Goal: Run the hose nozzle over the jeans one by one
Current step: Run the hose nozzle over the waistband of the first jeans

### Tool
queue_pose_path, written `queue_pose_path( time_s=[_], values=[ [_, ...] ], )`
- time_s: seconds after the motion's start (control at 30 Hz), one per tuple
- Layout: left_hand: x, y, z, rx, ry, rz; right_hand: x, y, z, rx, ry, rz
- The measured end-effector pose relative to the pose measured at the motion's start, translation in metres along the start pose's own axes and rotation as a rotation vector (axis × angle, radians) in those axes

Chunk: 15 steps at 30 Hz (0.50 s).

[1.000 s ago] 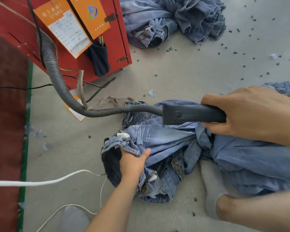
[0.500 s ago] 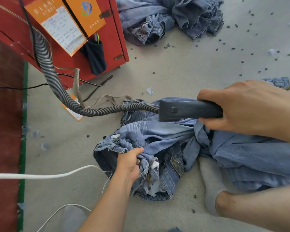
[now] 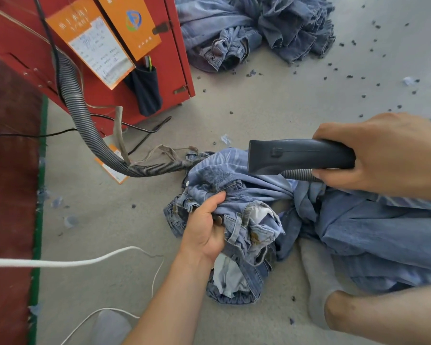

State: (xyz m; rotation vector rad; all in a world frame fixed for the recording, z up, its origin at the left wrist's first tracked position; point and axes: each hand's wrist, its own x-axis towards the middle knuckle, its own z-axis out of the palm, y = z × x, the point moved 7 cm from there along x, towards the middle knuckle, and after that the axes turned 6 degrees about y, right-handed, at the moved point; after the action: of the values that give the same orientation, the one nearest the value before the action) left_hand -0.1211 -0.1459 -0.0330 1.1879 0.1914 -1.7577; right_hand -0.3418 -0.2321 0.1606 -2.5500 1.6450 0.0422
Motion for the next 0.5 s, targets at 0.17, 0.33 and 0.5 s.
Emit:
queue_pose_path(
  time_s=[0.17, 0.33, 0.5],
  values=[
    [-0.002, 0.007, -0.002, 0.021, -0.025, 0.031, -0.002, 0.011, 0.006, 0.022, -0.051, 0.010],
    [-0.015, 0.017, 0.005, 0.049, -0.140, 0.043, -0.004, 0.005, 0.012, 0.004, -0.103, 0.006],
    [-0.023, 0.030, 0.000, 0.128, -0.121, 0.090, -0.003, 0.012, 0.002, 0.046, -0.043, -0.004]
  ],
)
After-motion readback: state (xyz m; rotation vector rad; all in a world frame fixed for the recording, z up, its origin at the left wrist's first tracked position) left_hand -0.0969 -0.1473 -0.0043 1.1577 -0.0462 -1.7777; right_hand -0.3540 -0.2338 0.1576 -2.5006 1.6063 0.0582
